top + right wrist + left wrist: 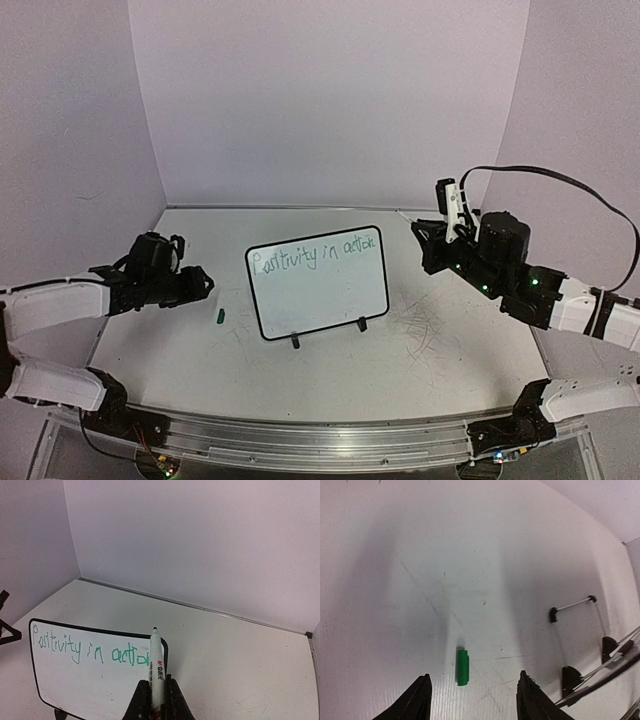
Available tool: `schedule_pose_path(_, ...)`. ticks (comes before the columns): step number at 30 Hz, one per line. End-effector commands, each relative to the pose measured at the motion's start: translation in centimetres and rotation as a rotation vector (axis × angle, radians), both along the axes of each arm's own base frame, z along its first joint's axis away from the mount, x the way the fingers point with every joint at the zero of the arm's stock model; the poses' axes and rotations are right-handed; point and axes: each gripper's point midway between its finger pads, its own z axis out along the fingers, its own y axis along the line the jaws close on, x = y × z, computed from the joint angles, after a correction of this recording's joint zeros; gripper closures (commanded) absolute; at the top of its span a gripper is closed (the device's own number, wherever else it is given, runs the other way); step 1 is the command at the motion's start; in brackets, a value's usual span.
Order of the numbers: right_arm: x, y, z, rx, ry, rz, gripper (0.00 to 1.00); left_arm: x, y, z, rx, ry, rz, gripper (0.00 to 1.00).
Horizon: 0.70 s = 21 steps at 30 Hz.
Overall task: Write a sentence on the whiteboard
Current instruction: Pick up the pen cap from the center of the board.
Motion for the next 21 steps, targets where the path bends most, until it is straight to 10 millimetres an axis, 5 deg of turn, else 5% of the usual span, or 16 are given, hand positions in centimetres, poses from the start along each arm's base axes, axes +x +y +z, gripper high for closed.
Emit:
schedule_pose_path(1,-0.6,0.3,2.0,0.020,-0.039,0.042,1.00,1.5,-0.3,-2.3,0.083,0.128,0.015,0.45)
schedule_pose_path(9,-1.7,0.0,1.9,0.057,-0.025,0.070,1.00,2.0,-3.1,-6.8,0.104,0.257,-0.119,0.49)
schedule_pose_path(21,-1.6,0.5,2.3,0.054,-0.044,0.089,1.00,0.4,-2.6,-11.0,0.275,0.334,-0.130,0.66)
